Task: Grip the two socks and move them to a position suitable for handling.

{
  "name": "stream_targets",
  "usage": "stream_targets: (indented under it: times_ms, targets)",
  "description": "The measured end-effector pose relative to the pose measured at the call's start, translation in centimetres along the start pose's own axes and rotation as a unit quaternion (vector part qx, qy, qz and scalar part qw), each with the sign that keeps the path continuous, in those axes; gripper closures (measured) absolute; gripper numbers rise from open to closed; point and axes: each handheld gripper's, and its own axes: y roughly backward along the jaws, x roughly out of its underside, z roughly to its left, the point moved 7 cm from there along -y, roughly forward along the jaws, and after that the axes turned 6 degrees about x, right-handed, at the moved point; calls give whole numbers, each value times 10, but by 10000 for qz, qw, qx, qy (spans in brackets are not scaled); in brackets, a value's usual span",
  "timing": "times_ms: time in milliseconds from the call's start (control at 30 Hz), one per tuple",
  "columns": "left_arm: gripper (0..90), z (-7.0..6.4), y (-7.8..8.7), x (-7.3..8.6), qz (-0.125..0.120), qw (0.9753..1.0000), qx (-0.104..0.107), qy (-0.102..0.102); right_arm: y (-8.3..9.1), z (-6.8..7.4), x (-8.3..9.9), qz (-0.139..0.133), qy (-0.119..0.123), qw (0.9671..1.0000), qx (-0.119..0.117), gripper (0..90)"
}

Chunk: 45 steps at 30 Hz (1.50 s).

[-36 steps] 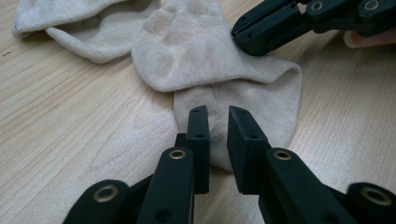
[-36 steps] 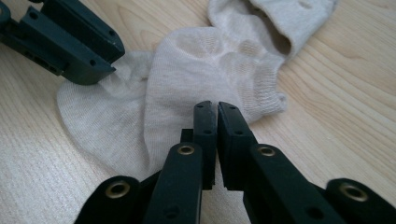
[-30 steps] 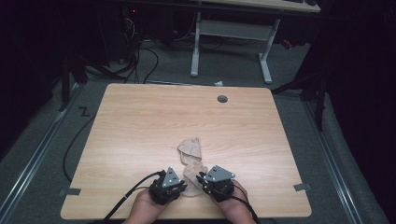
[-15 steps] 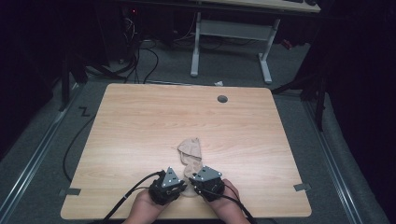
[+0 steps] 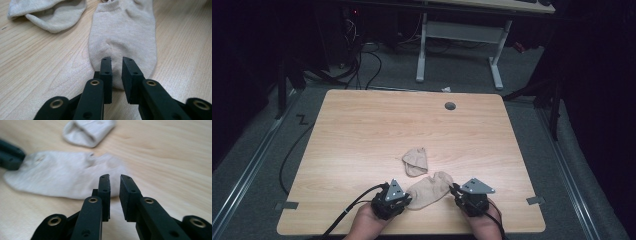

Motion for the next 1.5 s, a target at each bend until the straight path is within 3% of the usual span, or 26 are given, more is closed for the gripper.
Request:
stream_targets:
  times_ms: [100, 167, 300, 433, 500, 600, 700, 800, 900, 1133, 1367, 1500]
  targets:
    - [785, 0, 0, 0, 3, 10000, 5, -12, 2, -5, -7, -165, -62, 9998, 54, 791]
    - [783, 0, 0, 0, 3, 10000, 15, -15, -3, -1, -12, -167, 72, 9998, 19, 814]
    - [766, 1, 1, 1, 33, 10000, 22, -9, -26, 6, -18, 53, 333, 9994, -27, 866]
    - [765, 6, 6, 4, 80, 10000, -27, 40, -41, 11, -10, 378, 470, 9981, -146, 877]
    - [761, 10, 9, 7, 109, 9999, -83, 58, -40, 17, -4, 487, 561, 9969, -258, 877]
    - [761, 14, 17, 12, 182, 9997, -147, 99, -32, 34, 1, 459, 634, 9954, -555, 874]
    - [752, 19, 27, 18, 265, 9994, -171, 151, -24, 44, 2, 425, 815, 9935, -669, 840]
    - [719, 25, 42, 16, 10, 9995, -181, 266, -13, 39, -9, 55, 627, 9958, -663, 833]
    - [688, 35, 54, 12, -259, 9985, -273, 403, -16, 36, -13, 31, 593, 9964, -604, 809]
    - [608, 60, 70, 17, -575, 9934, -572, 814, -40, 47, -46, -113, 643, 9962, -577, 718]
    - [568, 66, 71, 20, -539, 9930, -648, 823, -80, 57, -83, -25, 691, 9964, -483, 710]
    - [564, 67, 73, 20, -554, 9931, -638, 810, -100, 59, -94, 117, 709, 9963, -472, 669]
